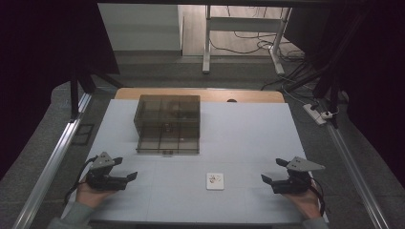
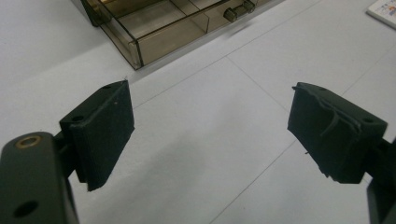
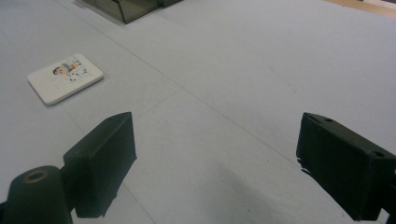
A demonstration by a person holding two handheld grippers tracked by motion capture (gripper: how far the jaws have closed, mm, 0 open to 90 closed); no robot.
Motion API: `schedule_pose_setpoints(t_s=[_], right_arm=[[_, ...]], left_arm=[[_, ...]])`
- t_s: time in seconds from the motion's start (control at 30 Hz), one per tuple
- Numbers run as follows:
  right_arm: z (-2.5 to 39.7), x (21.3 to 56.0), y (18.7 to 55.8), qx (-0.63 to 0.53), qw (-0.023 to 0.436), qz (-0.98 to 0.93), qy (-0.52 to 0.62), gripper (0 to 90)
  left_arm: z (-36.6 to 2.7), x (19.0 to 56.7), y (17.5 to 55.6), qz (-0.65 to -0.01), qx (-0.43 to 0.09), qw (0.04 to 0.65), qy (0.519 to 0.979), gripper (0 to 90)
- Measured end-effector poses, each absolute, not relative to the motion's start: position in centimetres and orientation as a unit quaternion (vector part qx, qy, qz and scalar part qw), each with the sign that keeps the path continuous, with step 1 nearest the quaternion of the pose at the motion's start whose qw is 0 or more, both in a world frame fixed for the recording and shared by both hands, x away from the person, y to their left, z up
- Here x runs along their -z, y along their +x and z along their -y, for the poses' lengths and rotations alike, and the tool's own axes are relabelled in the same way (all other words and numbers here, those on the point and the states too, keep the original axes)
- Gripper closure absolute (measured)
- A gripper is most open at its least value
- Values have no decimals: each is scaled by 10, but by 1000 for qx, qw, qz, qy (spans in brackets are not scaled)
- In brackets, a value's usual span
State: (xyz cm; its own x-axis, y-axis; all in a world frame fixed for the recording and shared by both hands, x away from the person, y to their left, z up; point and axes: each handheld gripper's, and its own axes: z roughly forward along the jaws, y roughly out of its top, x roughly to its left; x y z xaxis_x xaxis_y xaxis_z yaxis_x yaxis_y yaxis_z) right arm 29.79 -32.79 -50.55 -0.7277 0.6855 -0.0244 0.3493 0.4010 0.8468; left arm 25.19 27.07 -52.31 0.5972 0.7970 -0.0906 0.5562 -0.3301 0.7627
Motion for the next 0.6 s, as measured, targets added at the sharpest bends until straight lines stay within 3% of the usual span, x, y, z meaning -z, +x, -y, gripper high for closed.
schedule_pose_setpoints(t_s=[0.6], right_arm=[[329,505,296,-439,205,-817,312,131]], left_arm=[[-271,524,251,-423,-152,395,801,142]])
